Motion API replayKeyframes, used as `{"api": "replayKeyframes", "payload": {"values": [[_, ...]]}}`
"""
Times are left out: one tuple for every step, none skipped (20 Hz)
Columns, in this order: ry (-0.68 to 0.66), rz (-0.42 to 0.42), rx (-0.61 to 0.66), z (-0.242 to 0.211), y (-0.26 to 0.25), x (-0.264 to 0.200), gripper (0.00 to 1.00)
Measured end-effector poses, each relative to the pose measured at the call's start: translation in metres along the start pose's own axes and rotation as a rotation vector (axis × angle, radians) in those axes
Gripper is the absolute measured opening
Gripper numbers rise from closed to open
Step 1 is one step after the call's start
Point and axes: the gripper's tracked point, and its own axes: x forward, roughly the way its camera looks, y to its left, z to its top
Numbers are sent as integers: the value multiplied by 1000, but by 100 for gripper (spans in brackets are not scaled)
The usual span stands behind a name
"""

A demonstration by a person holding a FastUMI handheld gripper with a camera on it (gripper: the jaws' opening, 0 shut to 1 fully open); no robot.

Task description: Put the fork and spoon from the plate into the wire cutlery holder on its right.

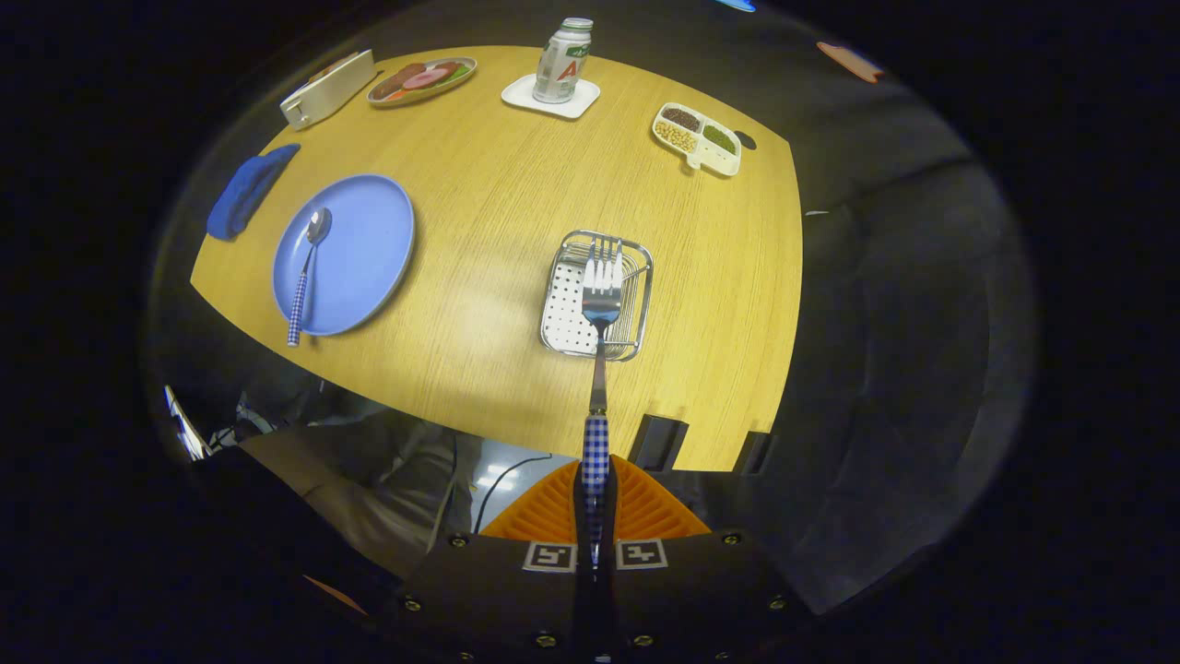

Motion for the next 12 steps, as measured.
{"api": "replayKeyframes", "payload": {"values": [[12, -9, -15, 0, -3, 1, 1], [30, -19, -26, 0, -7, 3, 1], [46, -25, -40, 1, -8, 6, 1], [58, -29, -52, 2, -9, 7, 1], [79, -32, -66, 3, -10, 10, 1], [99, -34, -79, 4, -11, 13, 1], [122, -39, -100, 4, -13, 16, 1], [148, -45, -122, 4, -15, 18, 1], [170, -47, -142, 5, -16, 21, 1], [190, -53, -157, 6, -18, 22, 1], [198, -53, -165, 9, -17, 24, 2], [203, -54, -177, 12, -17, 25, 1]]}}
